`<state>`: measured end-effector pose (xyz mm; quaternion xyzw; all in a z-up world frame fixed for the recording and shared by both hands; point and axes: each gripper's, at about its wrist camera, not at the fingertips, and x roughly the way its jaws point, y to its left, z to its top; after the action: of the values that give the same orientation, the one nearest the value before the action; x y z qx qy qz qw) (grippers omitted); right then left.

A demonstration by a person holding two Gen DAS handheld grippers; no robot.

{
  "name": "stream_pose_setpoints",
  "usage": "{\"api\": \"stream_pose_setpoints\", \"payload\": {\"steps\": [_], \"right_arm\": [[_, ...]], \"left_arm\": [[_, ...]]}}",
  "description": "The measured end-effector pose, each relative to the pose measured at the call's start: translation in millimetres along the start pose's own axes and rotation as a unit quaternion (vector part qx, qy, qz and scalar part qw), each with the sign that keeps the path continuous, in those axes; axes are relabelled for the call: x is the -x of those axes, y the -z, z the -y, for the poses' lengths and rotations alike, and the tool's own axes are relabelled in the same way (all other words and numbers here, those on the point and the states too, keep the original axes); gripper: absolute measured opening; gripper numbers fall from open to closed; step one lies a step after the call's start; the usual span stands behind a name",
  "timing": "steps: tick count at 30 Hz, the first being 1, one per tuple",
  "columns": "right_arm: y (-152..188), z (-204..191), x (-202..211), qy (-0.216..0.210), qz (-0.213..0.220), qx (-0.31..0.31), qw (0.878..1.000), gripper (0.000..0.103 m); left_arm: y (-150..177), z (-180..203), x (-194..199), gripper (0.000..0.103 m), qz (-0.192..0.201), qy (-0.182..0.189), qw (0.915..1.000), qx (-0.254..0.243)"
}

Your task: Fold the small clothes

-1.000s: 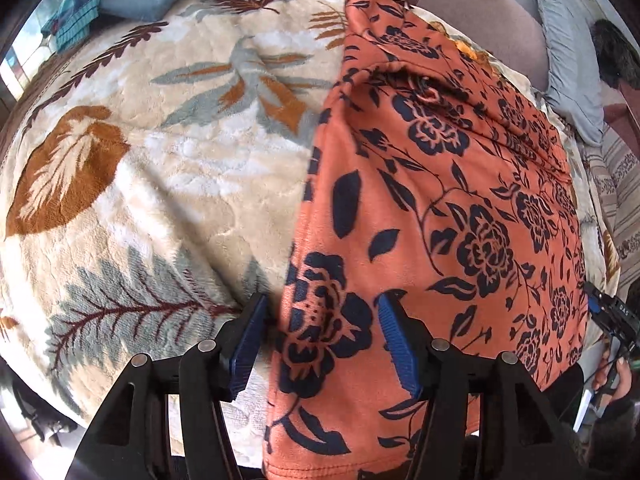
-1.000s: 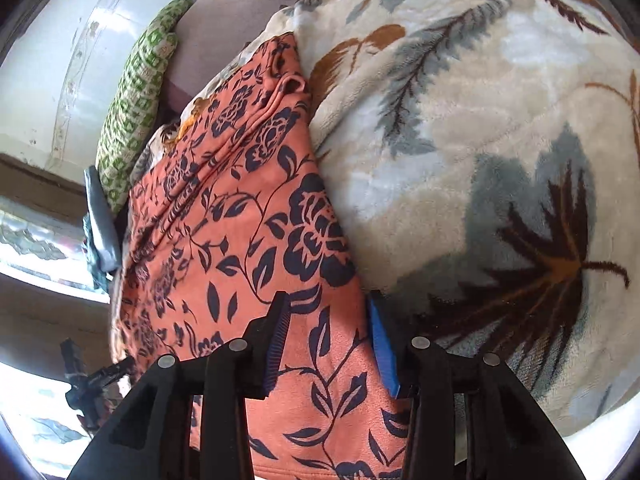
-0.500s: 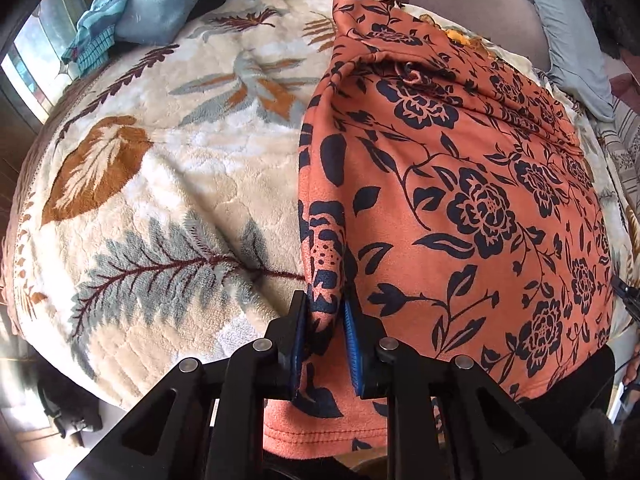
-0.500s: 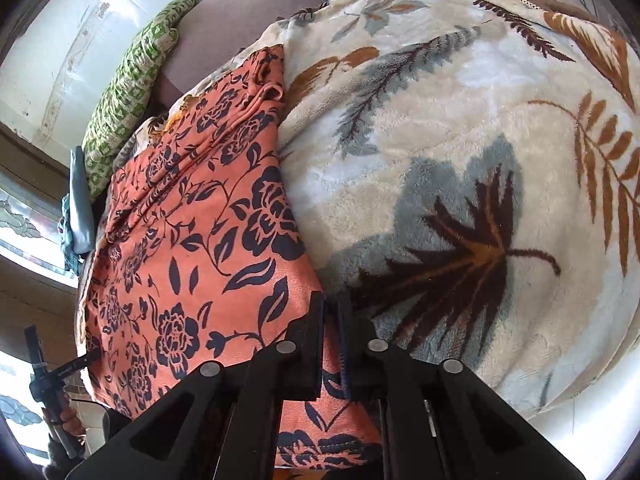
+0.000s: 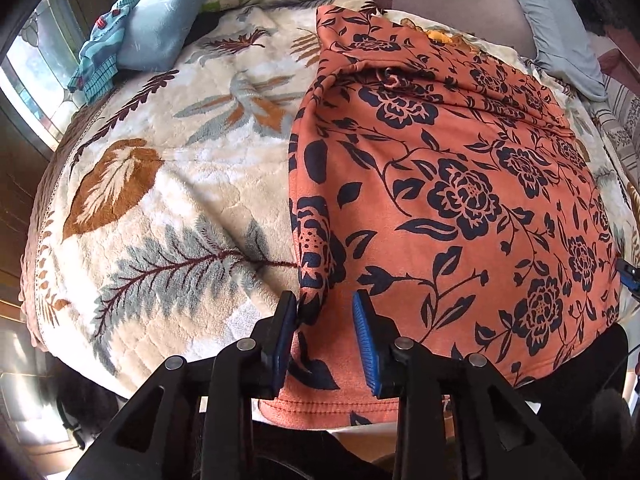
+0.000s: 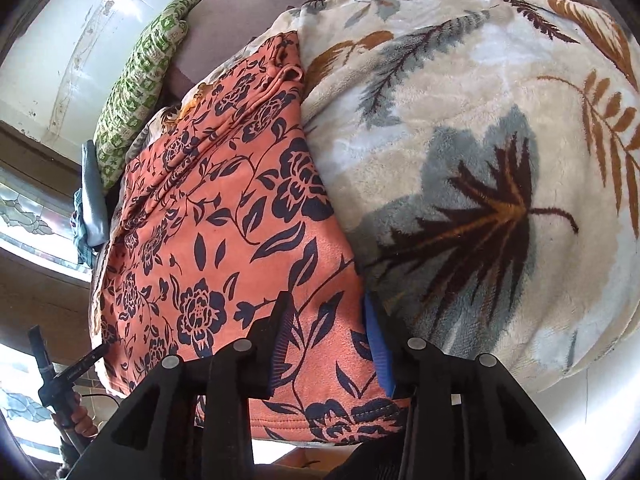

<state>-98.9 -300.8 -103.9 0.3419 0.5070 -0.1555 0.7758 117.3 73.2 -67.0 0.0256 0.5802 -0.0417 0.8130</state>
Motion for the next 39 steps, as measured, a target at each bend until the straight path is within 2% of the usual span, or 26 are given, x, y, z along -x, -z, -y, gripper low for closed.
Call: {"api": "stream_pose_setpoints", "payload": {"steps": [3,5,6,8,11,14,17,20,24,27,30,34,37,39], "right_arm": [[-1,1,3,0.005,0.005,0.001,1.000,0.039],[1,2,1,0.006,0.000,0.000,1.000,0.040],[2,2,-1,0.004,-0.003,-0.001,1.000,0.040],[5,0,-5,0.001,-0.011,0.004,1.000,0.041],[10,-12,-6,0.002,-0.006,0.037,0.999,0.041],[13,-29,1,-0.009,0.001,0.079,0.997,0.005],[14,-35,9,0.001,0.015,0.097,0.995,0.005],[15,-25,-1,0.051,-0.002,0.096,0.994,0.005],[16,-18,-4,0.046,-0.003,0.081,0.996,0.006],[13,-21,1,0.047,0.000,0.080,0.996,0.010],[4,-22,10,0.037,0.017,0.065,0.997,0.011],[-13,-32,18,0.019,0.038,0.054,0.998,0.015],[-31,-46,19,0.006,0.050,0.056,0.997,0.024],[-47,-57,15,-0.008,0.056,0.056,0.997,0.027]], "left_arm": [[-5,-14,6,0.033,0.009,0.003,0.9999,0.014],[-5,-29,7,0.043,0.012,0.021,0.9987,0.045],[-4,-36,5,0.052,0.008,0.038,0.9973,0.062],[-1,-46,-2,0.054,-0.007,0.069,0.9938,0.087],[5,-44,-17,0.054,-0.045,0.088,0.9916,0.084],[13,-27,-23,0.052,-0.054,0.086,0.9940,0.043],[19,-12,-20,0.049,-0.032,0.041,0.9986,-0.008],[21,-5,-26,0.040,-0.035,0.007,0.9989,-0.031],[23,1,-20,0.039,-0.027,-0.002,0.9990,-0.035],[19,4,-8,0.039,-0.014,-0.005,0.9988,-0.047],[15,3,14,0.041,0.007,-0.010,0.9990,-0.042],[-2,3,32,0.056,0.042,-0.026,0.9983,-0.030],[-23,15,38,0.056,0.063,-0.038,0.9966,-0.036],[-44,23,36,0.056,0.063,-0.033,0.9968,-0.038]]}}
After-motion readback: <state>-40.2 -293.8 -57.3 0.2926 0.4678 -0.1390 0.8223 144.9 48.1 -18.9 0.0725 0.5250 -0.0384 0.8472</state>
